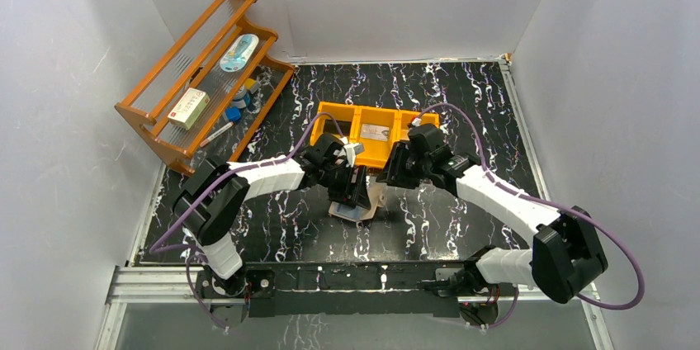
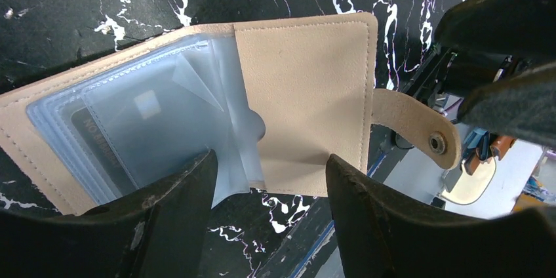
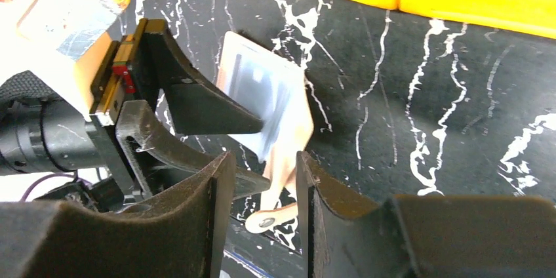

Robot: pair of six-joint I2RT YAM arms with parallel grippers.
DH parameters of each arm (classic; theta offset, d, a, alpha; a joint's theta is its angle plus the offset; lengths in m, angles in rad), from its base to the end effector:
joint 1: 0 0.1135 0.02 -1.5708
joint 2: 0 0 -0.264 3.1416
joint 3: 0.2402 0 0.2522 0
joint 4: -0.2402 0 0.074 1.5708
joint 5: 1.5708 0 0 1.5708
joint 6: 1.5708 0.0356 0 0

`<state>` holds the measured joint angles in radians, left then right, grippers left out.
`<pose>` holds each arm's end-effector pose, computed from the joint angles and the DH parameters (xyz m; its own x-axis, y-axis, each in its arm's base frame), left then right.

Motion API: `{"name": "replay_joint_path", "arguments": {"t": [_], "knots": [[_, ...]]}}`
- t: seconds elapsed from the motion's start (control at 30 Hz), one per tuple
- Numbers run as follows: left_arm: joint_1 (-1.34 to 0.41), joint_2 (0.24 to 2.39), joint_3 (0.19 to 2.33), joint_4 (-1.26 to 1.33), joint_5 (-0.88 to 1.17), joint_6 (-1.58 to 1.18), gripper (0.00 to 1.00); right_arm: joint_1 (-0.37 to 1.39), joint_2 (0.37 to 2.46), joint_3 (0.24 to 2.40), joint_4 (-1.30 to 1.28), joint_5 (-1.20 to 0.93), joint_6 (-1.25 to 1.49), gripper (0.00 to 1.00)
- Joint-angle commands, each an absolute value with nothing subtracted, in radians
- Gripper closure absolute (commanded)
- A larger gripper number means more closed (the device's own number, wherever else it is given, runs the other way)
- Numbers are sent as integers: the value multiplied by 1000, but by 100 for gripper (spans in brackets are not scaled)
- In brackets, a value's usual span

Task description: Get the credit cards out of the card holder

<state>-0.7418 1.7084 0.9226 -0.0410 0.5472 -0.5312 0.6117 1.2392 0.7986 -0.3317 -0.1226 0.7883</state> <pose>0.2400 -0.2451 0.1673 -0.8916 0.2303 -0.3900 0.4467 0.5894 -0.6731 0.2100 0.1526 0.2366 -0.8578 0.2580 -0.4445 -0.0473 0.8216 0.5681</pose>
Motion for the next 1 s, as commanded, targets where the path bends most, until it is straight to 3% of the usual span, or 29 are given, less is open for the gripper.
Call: {"name": "replay_joint_path", "arguments": {"t": [0.0,0.27,0.73,0.97], "knots": [[-745,1713,919,-47,557,-524,40,615,1264,833,-215,-218,815,53],[-746,1710,911,-76,531,-527,40,616,1378,829,-133,-330,875,56],[-746,1644,901,-113,437,-524,39,615,1437,745,-259,-208,856,58],[-746,1565,916,-170,329,-503,33,615,1442,749,-296,-160,798,60]]}}
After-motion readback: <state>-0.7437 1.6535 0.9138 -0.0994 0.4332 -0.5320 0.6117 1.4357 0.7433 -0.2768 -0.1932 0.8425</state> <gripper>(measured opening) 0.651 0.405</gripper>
